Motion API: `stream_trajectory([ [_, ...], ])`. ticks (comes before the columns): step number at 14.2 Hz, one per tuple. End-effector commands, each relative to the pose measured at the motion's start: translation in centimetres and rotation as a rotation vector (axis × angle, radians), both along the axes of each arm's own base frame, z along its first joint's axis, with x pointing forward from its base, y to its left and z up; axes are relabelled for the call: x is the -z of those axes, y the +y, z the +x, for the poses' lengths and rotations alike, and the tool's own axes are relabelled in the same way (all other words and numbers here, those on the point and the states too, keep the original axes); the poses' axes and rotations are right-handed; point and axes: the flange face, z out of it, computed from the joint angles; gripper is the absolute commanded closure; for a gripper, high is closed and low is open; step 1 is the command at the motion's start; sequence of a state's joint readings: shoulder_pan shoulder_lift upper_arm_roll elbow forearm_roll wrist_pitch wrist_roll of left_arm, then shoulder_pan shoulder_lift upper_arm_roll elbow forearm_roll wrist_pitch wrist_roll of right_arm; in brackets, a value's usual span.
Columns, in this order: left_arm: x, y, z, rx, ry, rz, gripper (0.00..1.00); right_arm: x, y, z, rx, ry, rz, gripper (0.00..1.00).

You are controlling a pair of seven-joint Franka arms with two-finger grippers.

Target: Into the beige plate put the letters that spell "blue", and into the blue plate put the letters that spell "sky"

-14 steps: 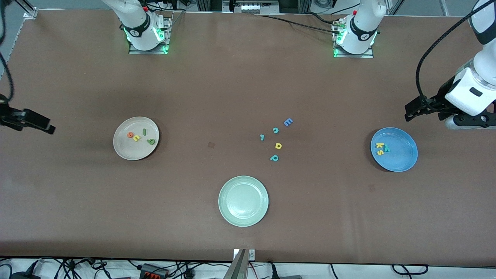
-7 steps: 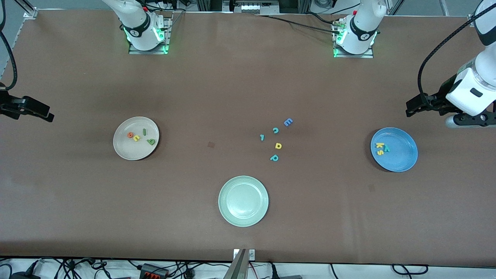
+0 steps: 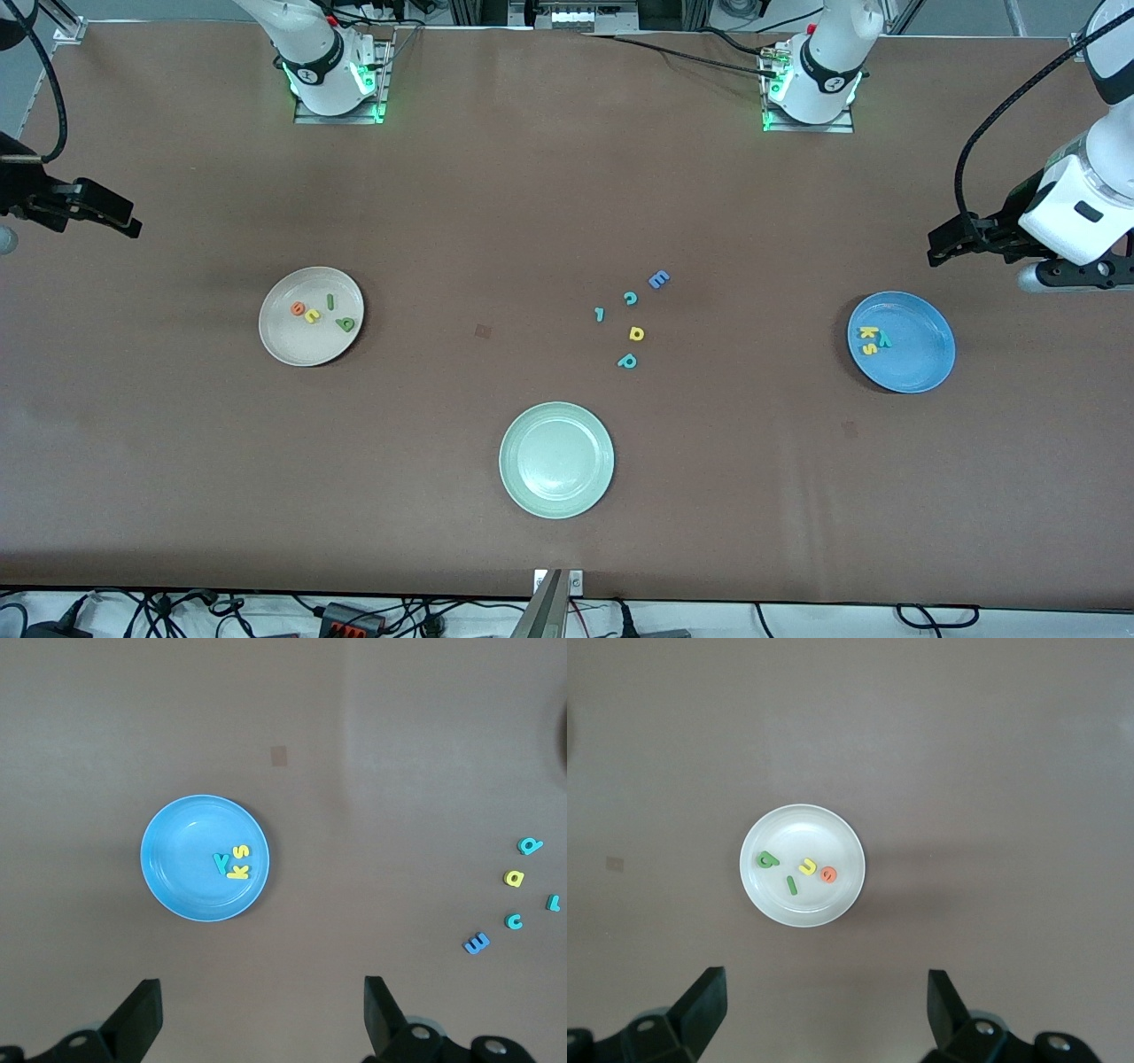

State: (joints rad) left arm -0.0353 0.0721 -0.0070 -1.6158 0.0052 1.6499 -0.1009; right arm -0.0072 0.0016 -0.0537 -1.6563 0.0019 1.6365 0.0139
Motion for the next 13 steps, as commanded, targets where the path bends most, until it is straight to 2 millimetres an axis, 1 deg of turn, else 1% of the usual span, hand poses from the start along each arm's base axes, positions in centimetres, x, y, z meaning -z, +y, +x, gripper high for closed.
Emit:
stream_trajectory([
  [1, -0.64, -0.05, -0.06, 0.006, 0.003, -0.002, 0.00, -0.23, 0.13, -0.86, -0.027, 0.004, -0.011, 0.00],
  [3, -0.61, -0.05, -0.10, 0.006, 0.007, -0.002, 0.00, -1.00, 0.20, -0.96, -0.028, 0.004, -0.013, 0.00],
  [13, -0.68, -0.12, -0.09, 0.012, 0.005, -0.001, 0.00, -0.60, 0.06, -0.89, -0.031, 0.003, -0.026, 0.00],
])
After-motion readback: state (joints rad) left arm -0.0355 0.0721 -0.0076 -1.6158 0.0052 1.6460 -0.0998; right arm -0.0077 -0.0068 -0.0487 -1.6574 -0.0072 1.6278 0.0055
